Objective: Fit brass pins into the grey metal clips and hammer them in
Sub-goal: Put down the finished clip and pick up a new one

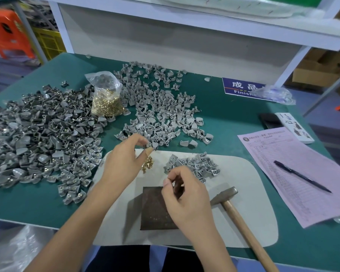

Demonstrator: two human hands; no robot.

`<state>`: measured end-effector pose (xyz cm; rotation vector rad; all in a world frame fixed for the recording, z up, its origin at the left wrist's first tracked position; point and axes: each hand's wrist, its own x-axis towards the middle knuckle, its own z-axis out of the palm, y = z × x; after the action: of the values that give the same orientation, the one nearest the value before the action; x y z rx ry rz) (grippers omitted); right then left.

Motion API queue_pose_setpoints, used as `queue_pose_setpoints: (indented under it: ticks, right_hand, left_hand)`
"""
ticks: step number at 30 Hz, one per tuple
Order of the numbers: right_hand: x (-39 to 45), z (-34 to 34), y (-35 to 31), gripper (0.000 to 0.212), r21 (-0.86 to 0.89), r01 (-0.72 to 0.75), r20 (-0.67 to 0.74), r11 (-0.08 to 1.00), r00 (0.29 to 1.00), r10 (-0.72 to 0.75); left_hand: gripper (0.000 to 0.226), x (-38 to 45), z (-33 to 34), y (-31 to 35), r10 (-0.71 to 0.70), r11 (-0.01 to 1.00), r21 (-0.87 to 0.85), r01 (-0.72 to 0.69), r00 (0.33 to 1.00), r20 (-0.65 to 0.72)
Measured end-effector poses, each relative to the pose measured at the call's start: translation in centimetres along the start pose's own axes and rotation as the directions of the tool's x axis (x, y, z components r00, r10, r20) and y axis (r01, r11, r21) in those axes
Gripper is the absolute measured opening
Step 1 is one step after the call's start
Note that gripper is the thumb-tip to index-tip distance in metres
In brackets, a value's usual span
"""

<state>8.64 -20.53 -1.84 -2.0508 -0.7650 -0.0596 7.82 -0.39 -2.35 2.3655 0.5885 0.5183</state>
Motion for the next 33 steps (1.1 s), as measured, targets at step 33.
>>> queue_pose_setpoints:
  ticks: [33]
  right_hand:
    - [-3.8, -4.0, 0.4, 0.004, 0.136, -0.113, -0.009, 0.984, 0.993, 0.115]
  left_hand:
    - [0.034, -10.9, -2.1, 4.2, 0.183, 0.983, -0.023, -0.184, 0.943, 0.278]
